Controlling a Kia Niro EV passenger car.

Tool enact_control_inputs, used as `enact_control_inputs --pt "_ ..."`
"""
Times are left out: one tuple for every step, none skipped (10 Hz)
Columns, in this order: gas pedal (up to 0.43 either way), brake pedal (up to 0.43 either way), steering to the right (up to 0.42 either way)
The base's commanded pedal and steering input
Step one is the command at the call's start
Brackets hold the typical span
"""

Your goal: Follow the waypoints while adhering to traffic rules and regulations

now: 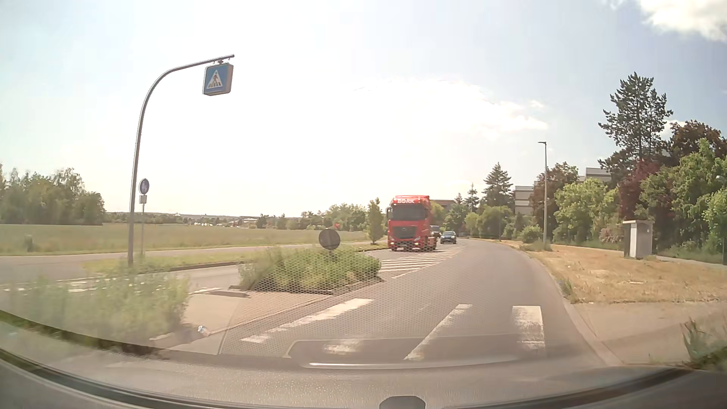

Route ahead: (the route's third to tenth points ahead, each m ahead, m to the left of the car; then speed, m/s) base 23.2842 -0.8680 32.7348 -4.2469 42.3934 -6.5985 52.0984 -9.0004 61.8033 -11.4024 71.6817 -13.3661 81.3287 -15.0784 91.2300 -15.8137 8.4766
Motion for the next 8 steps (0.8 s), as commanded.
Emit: enact_control_inputs --pt "0.260 0.000 0.139" --pt "0.260 0.000 0.138" --pt "0.260 0.000 0.138" --pt "0.268 0.000 0.138" --pt "0.268 0.000 0.136" --pt "0.268 0.000 0.132" --pt "0.268 0.000 0.125" --pt "0.268 0.000 0.112"
